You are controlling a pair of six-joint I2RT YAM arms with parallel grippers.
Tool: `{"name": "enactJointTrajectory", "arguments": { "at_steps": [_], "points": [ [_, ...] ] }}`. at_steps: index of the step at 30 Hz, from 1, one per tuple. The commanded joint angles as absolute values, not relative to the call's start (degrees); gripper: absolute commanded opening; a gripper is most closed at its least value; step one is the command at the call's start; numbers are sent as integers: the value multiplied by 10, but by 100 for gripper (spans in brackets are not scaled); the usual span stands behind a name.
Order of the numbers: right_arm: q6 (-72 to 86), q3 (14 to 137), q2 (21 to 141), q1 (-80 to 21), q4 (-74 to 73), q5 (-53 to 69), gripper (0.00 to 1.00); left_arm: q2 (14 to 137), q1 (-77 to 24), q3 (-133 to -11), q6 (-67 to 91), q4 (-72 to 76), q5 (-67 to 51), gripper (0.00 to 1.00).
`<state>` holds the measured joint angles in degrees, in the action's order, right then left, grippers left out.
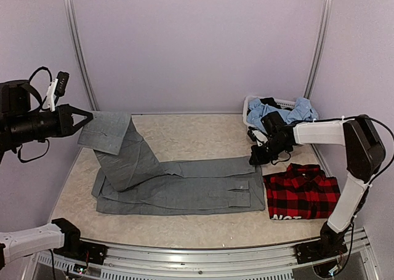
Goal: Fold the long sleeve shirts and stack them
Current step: Smooth out the rectangle-folded shirt at the center of the board.
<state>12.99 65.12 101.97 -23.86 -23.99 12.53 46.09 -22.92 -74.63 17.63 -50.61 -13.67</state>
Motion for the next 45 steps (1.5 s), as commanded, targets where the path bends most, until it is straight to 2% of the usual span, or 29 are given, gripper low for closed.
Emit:
{"name": "enactJointTrajectory", "arguments": {
  "at_steps": [1,19,28,31,38,45],
  "points": [
    [130,660,1000,-233,-269,143,0,476,-227,-781,157,-494,-110,0],
    [121,658,1045,-233,-291,69,0,495,-213,-836,125,-519,-92,0],
    [122,636,1041,-232,-283,72,0,492,-213,-796,112,-515,-127,0],
    [122,634,1041,-233,-280,74,6,485,-213,-766,105,-513,-151,0],
    [115,659,1020,-233,-297,62,28,470,-213,-712,96,-504,-199,0],
    [110,667,959,-262,-279,73,51,478,-225,-662,152,-401,-276,0]
  ]
}}
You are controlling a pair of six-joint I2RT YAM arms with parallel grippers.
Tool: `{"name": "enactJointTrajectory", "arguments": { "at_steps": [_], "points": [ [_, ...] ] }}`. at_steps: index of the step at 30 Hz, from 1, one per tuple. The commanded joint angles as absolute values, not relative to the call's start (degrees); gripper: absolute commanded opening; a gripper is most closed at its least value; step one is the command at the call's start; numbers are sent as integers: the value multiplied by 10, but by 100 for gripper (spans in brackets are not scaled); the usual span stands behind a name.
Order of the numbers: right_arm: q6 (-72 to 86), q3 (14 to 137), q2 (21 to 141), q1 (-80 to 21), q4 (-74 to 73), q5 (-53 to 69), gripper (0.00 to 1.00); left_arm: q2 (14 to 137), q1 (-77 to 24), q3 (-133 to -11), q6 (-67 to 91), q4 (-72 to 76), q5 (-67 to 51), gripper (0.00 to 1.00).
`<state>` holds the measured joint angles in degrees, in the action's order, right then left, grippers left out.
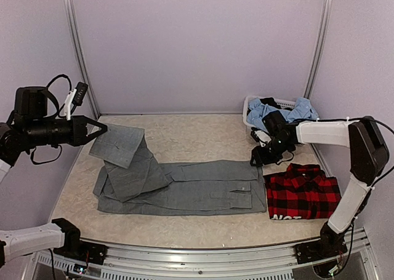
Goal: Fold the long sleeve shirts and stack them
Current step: Smooth out the rectangle-folded shirt at the center of the board, then pass from the left arm to the right
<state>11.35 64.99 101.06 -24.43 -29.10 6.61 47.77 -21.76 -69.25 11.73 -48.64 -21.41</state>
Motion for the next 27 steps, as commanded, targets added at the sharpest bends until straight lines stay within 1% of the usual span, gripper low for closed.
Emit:
{"name": "enactJointTrajectory", "arguments": {
  "at_steps": [1,4,7,11,14,17,21,27],
  "points": [
    [112,665,951,-266,-272,83,52,481,-229,-651,166,-376,-287,0],
    [120,659,930,-275,-253,115,56,489,-249,-615,204,-306,-314,0],
    [122,657,915,-284,-238,140,58,510,-279,-598,222,-260,-316,0],
    [100,649,888,-310,-204,181,60,559,-308,-586,246,-210,-305,0],
    [83,612,852,-340,-145,205,61,609,-320,-568,284,-154,-306,0],
    [68,581,813,-374,-100,189,63,666,-330,-552,335,-81,-315,0],
    [41,545,770,-436,-60,123,65,742,-345,-548,380,-18,-327,0],
    [9,496,749,-513,-4,37,68,836,-345,-539,447,75,-361,0]
  ]
}}
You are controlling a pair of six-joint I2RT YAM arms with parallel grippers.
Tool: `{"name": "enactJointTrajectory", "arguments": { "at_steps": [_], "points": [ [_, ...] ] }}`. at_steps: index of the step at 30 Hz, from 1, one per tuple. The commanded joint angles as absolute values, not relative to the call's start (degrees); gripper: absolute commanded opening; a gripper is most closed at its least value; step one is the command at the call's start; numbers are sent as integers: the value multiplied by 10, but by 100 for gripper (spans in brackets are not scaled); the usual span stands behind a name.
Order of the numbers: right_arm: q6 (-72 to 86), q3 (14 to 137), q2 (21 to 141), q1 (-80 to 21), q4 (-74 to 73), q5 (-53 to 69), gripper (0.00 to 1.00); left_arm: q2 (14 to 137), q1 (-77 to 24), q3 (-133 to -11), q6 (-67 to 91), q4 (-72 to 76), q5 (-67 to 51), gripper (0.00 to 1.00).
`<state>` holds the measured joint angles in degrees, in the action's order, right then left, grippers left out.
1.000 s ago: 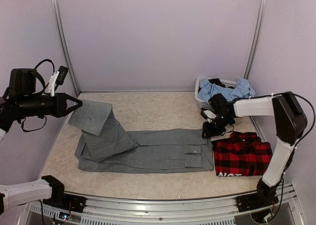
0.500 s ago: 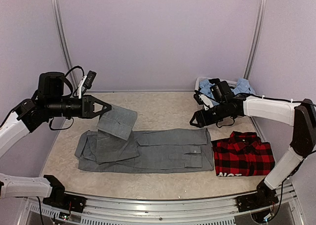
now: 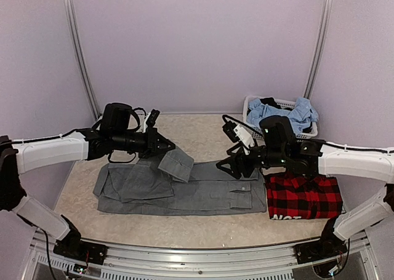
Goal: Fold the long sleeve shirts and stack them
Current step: Pass from the left arm to the right
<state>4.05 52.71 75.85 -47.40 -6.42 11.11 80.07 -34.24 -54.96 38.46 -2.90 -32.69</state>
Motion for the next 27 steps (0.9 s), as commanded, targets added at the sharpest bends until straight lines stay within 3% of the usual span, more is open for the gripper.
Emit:
{"name": "enactJointTrajectory", "arguments": {
  "at_steps": [1,12,27],
  "points": [
    [9,490,753,-525,6,19,69,850,-345,-538,461,91,-369,0],
    [14,503,871,-629,125,-159,80,924,-349,-489,640,299,-401,0],
    [-59,615,1034,-723,161,-352,82,924,-369,-490,671,318,-392,0]
  ]
}}
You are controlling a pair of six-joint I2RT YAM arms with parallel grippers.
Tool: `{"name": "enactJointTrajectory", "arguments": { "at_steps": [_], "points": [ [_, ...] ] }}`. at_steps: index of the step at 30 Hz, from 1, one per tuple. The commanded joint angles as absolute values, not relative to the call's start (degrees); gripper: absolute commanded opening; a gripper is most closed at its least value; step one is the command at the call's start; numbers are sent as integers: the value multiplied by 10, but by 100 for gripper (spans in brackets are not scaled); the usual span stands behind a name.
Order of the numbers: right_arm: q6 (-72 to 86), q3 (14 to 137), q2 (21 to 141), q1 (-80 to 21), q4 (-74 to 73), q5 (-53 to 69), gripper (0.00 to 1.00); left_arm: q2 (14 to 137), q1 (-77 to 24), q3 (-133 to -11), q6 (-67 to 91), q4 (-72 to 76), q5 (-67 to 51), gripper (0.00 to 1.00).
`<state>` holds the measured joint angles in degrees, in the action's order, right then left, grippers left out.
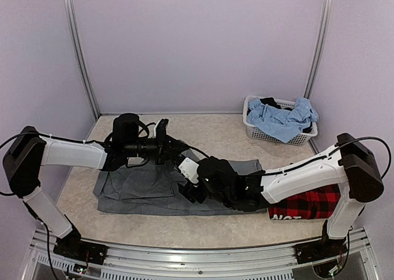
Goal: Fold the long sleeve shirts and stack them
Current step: Pass from the left arm to the right
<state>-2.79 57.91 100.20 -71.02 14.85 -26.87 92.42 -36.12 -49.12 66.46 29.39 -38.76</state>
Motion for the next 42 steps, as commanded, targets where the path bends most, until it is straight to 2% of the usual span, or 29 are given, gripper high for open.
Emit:
{"name": "enactJointTrajectory", "arguments": {
  "at_steps": [1,4,10,14,22,24,26,34,42],
  "points": [
    [-65,623,1043,-724,160,-361,82,924,-371,-490,671,318,-391,0],
    [-77,640,1060,-728,158,-392,78,922,-373,-489,671,316,-390,0],
    [-102,653,1070,-736,164,-443,63,921,-374,-488,669,314,-389,0],
    [-117,652,1067,-742,176,-470,48,922,-374,-488,667,313,-389,0],
    [-129,635,1039,-743,180,-495,8,922,-374,-489,660,305,-385,0],
    [-128,632,1030,-743,172,-494,0,921,-373,-489,656,303,-384,0],
    [-125,629,1024,-743,163,-492,0,919,-373,-492,649,298,-383,2],
    [-77,625,987,-738,93,-431,0,882,-372,-521,549,190,-373,38],
    [-20,633,894,-719,-50,-263,0,777,-368,-510,394,-18,-389,79]
  ]
}}
